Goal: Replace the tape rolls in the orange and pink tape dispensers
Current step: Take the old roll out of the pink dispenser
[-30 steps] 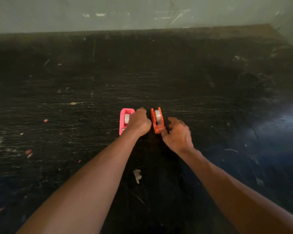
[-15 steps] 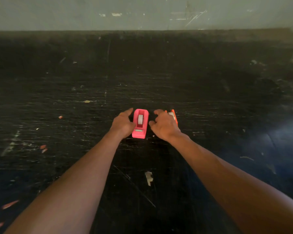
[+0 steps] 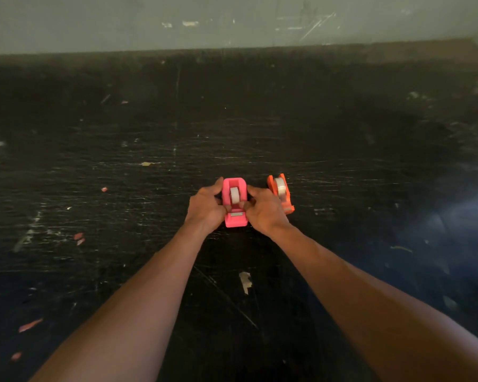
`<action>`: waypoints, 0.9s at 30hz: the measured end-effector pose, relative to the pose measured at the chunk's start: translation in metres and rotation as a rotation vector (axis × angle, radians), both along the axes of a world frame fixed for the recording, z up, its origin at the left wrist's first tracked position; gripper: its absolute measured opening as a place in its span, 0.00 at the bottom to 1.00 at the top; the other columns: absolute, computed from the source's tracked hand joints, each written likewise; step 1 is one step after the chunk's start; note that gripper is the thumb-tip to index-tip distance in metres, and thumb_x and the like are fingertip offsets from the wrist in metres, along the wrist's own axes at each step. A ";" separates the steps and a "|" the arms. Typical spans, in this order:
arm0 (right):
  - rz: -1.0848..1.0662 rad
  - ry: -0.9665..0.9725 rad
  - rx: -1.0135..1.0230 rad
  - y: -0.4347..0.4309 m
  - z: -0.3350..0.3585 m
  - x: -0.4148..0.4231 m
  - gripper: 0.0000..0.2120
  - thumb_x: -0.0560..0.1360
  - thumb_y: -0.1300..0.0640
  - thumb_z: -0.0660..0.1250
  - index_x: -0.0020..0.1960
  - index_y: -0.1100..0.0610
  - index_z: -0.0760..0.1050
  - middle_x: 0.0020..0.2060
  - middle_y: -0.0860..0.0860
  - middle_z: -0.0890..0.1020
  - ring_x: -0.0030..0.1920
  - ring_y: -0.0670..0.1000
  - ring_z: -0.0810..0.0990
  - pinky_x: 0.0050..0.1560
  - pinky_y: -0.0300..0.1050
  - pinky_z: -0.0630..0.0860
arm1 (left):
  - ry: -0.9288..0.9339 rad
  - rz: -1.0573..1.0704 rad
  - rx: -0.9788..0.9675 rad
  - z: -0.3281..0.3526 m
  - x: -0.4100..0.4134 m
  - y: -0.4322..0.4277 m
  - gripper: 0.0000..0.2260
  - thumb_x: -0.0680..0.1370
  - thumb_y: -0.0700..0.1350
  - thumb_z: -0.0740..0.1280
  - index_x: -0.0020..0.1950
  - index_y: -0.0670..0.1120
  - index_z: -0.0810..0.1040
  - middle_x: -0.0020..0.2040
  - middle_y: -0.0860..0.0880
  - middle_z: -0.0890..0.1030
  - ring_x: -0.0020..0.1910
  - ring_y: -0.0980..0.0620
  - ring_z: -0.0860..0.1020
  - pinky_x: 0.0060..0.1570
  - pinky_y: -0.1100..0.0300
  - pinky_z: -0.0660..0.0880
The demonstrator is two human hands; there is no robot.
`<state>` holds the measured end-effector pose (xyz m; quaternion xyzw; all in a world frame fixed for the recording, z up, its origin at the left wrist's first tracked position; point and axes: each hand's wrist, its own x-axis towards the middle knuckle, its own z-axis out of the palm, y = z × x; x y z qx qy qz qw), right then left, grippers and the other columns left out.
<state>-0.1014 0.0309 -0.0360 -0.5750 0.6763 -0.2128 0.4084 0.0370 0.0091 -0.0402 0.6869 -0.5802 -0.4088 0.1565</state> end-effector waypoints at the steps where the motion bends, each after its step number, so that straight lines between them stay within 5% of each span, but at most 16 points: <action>1: 0.009 -0.007 -0.005 0.008 0.005 0.000 0.15 0.80 0.63 0.62 0.66 0.56 0.75 0.50 0.51 0.82 0.51 0.46 0.79 0.58 0.36 0.75 | 0.002 0.009 -0.007 0.004 0.001 0.008 0.31 0.78 0.38 0.70 0.79 0.52 0.64 0.65 0.46 0.81 0.63 0.48 0.80 0.68 0.48 0.75; 3: 0.026 -0.025 -0.007 0.029 0.015 0.003 0.17 0.80 0.63 0.62 0.68 0.55 0.74 0.54 0.50 0.82 0.51 0.44 0.79 0.54 0.32 0.71 | 0.000 0.023 -0.007 0.013 0.006 0.027 0.31 0.78 0.39 0.70 0.79 0.53 0.65 0.65 0.46 0.81 0.63 0.48 0.80 0.67 0.47 0.75; 7: 0.029 -0.031 -0.005 0.073 0.025 0.018 0.16 0.80 0.61 0.64 0.66 0.52 0.75 0.53 0.50 0.83 0.52 0.46 0.81 0.58 0.44 0.78 | 0.027 0.043 -0.001 0.026 0.021 0.071 0.32 0.77 0.38 0.70 0.79 0.53 0.65 0.67 0.46 0.79 0.64 0.46 0.79 0.66 0.45 0.77; 14: 0.032 0.005 0.030 0.159 0.032 0.044 0.15 0.78 0.61 0.65 0.64 0.51 0.77 0.50 0.50 0.84 0.50 0.48 0.83 0.55 0.48 0.81 | 0.064 0.045 0.026 0.040 0.049 0.167 0.31 0.79 0.37 0.68 0.79 0.52 0.63 0.67 0.45 0.79 0.63 0.46 0.79 0.62 0.48 0.79; 19: 0.030 -0.022 0.090 0.237 0.021 0.075 0.13 0.79 0.60 0.65 0.63 0.52 0.77 0.47 0.48 0.83 0.46 0.46 0.83 0.49 0.42 0.80 | 0.062 0.024 0.068 0.028 0.082 0.245 0.30 0.79 0.39 0.68 0.80 0.52 0.63 0.67 0.47 0.79 0.64 0.48 0.80 0.66 0.50 0.77; 27: 0.046 0.033 0.073 0.325 -0.006 0.114 0.14 0.77 0.59 0.67 0.62 0.50 0.78 0.49 0.47 0.84 0.49 0.46 0.83 0.54 0.46 0.81 | -0.017 0.016 0.091 0.004 0.123 0.332 0.32 0.77 0.40 0.70 0.80 0.52 0.63 0.73 0.46 0.75 0.69 0.49 0.76 0.72 0.55 0.70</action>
